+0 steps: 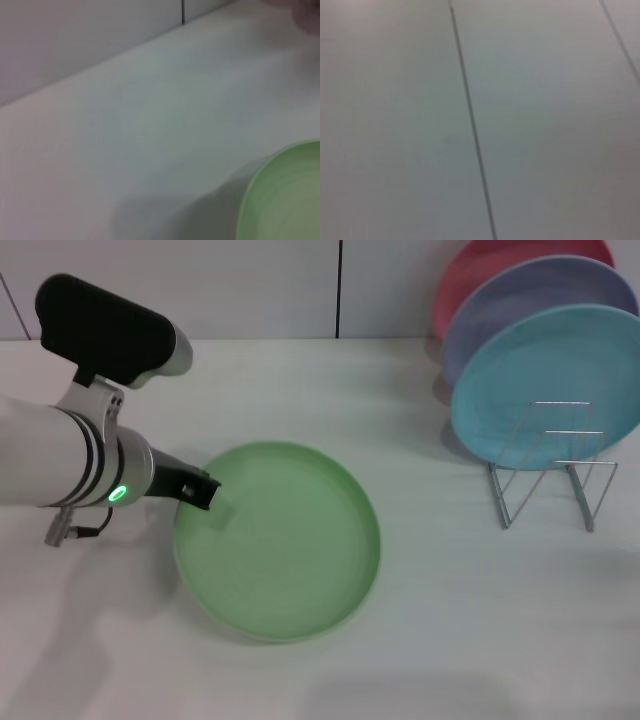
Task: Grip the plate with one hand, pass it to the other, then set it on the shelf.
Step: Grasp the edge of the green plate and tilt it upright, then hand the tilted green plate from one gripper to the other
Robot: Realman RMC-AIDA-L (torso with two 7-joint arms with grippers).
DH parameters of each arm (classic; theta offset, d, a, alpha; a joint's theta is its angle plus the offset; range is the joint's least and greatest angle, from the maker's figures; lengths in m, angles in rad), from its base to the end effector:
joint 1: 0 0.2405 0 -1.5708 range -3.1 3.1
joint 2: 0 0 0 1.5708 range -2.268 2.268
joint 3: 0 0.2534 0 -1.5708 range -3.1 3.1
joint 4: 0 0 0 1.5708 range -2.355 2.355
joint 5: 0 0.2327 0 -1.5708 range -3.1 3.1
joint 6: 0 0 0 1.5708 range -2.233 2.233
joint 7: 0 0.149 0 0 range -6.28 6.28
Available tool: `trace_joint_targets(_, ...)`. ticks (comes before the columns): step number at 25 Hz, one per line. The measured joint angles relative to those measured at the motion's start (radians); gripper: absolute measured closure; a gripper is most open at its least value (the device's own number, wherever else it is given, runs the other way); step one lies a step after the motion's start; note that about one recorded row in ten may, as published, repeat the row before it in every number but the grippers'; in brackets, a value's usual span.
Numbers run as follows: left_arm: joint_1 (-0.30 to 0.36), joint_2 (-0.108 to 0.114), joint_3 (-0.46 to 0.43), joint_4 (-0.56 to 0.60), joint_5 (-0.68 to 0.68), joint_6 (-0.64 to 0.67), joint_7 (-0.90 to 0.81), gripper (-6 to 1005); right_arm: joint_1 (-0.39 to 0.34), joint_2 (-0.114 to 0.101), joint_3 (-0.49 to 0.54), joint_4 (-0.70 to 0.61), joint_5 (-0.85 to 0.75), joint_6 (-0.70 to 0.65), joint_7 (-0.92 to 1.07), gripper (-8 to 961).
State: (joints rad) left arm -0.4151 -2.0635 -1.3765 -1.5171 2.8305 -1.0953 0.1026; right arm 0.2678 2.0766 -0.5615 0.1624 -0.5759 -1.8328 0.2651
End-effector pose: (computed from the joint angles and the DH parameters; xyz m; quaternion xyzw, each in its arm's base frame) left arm -0.1640 0.3787 -0.0316 -0.8636 -0.3354 0.0957 0.3640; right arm 0.3771 0.2207 0.0439 -0.4977 0.1820 0.4114 0.7416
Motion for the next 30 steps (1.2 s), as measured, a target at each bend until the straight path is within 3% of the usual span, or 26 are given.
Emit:
trace_joint_targets(7,0.008,0.0,-0.016,-0.073,0.001,-0.001,0.016,964,0.042,-0.003,-0.004,-0.125,-0.105,0.027,0.061,136)
trace_joint_targets(10,0.011,0.0,-0.024,-0.111,0.003,-0.001,0.017,968,0.054,-0.005,-0.022,-0.293,-0.225,0.104,0.241,136)
trace_joint_targets(14,0.016,0.0,-0.039,-0.165,0.006,-0.003,0.018,968,0.079,0.006,-0.105,-0.651,-0.434,0.311,0.62,136)
trace_joint_targets(15,0.019,0.0,-0.043,-0.191,0.007,-0.003,0.018,968,0.085,0.003,-0.187,-0.852,-0.581,0.416,0.889,136)
trace_joint_targets(16,0.019,0.0,-0.043,-0.191,0.007,-0.003,0.018,968,0.085,0.003,-0.187,-0.852,-0.581,0.416,0.889,137)
trace_joint_targets(19,0.023,0.0,-0.057,-0.221,0.008,-0.007,0.026,968,0.094,0.001,-0.263,-1.161,-0.879,0.505,1.326,137)
trace_joint_targets(22,0.023,0.0,-0.063,-0.239,0.008,-0.008,0.029,968,0.141,-0.004,-0.273,-1.41,-1.205,0.453,1.717,137)
trace_joint_targets(25,0.021,0.0,-0.074,-0.247,0.007,-0.002,0.029,968,0.211,-0.027,-0.263,-1.524,-1.406,0.37,1.988,138)
trace_joint_targets(30,0.016,0.0,-0.079,-0.251,0.006,-0.001,0.029,968,0.403,-0.112,-0.171,-1.505,-1.585,0.151,2.183,140)
